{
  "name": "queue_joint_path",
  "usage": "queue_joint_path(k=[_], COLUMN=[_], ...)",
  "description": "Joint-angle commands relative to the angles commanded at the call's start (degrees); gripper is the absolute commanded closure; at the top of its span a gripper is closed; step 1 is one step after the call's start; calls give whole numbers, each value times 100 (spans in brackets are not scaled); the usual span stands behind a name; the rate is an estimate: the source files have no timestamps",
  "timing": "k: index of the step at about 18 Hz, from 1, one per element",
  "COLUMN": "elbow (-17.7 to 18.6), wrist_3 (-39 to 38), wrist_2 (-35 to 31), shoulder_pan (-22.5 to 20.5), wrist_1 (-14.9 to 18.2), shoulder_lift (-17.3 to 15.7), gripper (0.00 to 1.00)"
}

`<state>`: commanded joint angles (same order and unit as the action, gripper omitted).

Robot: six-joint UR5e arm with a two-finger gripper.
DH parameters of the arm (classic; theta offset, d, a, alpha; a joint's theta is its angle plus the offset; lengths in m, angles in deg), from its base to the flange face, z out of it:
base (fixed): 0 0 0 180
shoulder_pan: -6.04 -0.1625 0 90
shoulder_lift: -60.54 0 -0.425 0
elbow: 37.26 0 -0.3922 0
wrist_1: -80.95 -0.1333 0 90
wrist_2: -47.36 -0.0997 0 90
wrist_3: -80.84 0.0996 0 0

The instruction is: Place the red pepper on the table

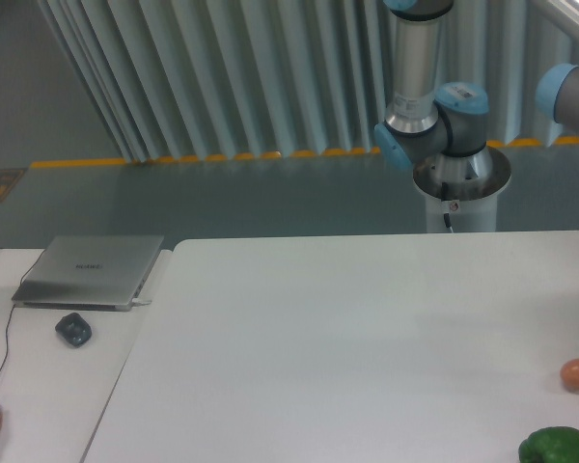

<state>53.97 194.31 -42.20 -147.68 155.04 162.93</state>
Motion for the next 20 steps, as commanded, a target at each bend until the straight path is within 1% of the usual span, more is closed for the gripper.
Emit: queue_joint_path(k=[5, 8, 11, 13, 14, 15, 16, 20], elbow=[9, 0, 9, 44, 27, 0, -35, -53], wrist_3=[0, 0, -96, -193, -254, -455, -683, -879], wrist_2=[9, 0, -114, -211, -150, -123, -132, -176], shoulder_pan=[9, 9, -52, -245, -324, -386, -413, -413], wrist_1=[17, 114, 27, 26, 35, -43, -140, -149], shoulder_lift=[-17, -35, 0, -9, -26, -35, -35, -44], gripper=[0, 0, 0, 0, 0, 0, 0, 0])
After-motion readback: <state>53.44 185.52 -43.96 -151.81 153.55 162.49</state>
